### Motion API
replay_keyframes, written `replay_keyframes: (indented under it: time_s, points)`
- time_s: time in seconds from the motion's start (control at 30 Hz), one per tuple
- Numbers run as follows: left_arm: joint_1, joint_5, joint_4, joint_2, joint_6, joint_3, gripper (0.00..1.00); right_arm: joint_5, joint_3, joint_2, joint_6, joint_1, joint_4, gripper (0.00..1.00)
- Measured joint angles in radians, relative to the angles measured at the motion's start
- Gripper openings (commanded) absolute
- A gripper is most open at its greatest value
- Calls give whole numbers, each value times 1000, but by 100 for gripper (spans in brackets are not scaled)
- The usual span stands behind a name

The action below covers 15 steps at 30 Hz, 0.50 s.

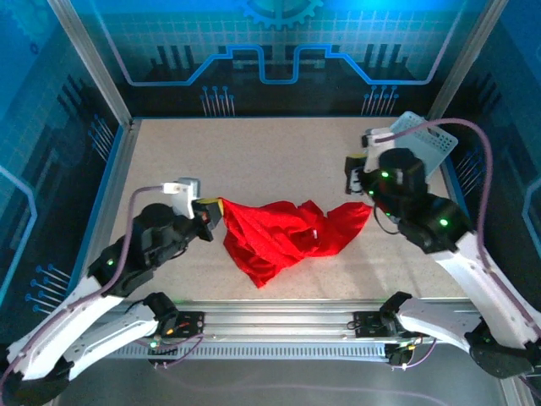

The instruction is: Fold the inside-out t-shirt

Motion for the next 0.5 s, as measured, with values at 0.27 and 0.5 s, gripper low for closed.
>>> replay_keyframes:
  time_s: [0.27, 0.5]
  points:
    - [51, -140, -175, 288, -196, -97, 0, -109, -215, 180, 61, -17, 43, 64]
    - [80, -149, -200, 63, -344, -254, 0, -248, -424, 401, 146, -16, 128, 72]
